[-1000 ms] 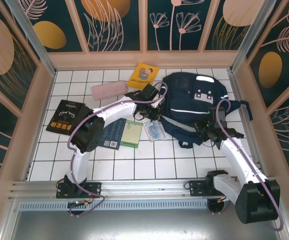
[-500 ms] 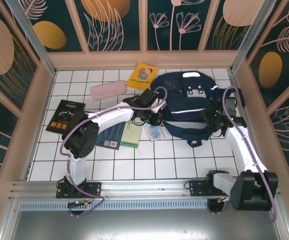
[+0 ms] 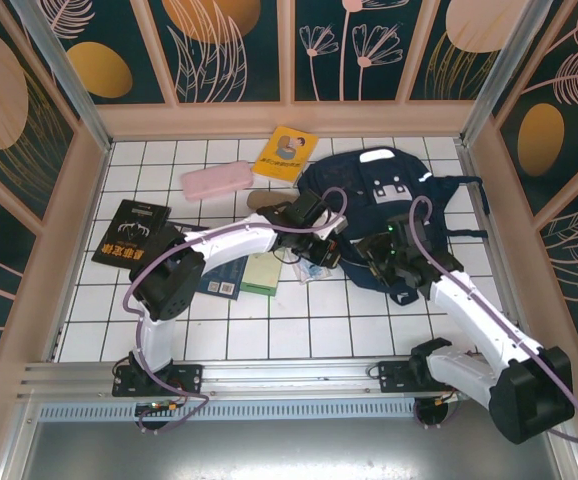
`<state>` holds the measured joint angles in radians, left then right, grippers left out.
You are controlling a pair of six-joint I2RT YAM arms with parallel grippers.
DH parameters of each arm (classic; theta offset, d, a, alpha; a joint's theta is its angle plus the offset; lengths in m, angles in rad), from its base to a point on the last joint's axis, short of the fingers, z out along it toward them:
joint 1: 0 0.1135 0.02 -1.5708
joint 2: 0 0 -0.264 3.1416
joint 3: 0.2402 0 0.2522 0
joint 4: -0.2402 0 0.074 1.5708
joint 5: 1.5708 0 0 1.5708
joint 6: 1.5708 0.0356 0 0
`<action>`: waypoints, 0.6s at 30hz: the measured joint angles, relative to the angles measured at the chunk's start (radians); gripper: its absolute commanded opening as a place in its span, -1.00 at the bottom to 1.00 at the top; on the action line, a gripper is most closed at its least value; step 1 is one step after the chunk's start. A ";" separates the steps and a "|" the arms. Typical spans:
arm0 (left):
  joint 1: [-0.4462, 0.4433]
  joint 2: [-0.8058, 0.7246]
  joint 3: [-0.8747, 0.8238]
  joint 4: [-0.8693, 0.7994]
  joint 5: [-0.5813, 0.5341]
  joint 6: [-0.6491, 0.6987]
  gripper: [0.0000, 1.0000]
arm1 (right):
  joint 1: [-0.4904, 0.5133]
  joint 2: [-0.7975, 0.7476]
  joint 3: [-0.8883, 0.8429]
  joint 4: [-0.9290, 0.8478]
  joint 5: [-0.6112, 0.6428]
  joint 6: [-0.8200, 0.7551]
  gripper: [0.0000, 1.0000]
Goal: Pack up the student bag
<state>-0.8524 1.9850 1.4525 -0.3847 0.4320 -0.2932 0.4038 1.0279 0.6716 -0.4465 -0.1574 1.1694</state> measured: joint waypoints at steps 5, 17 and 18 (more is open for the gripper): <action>0.000 0.000 -0.024 0.015 -0.001 0.000 -1.00 | 0.048 0.026 -0.019 0.048 -0.003 0.113 0.23; 0.000 0.003 -0.031 0.041 -0.012 0.000 -1.00 | 0.083 -0.045 -0.100 0.085 -0.015 0.301 0.39; 0.000 0.003 -0.031 0.042 -0.012 0.000 -1.00 | 0.077 -0.046 -0.121 0.094 -0.015 0.312 0.39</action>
<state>-0.8524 1.9877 1.4220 -0.3431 0.4198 -0.2935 0.4808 0.9821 0.5510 -0.3527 -0.1726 1.4818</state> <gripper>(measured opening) 0.048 0.695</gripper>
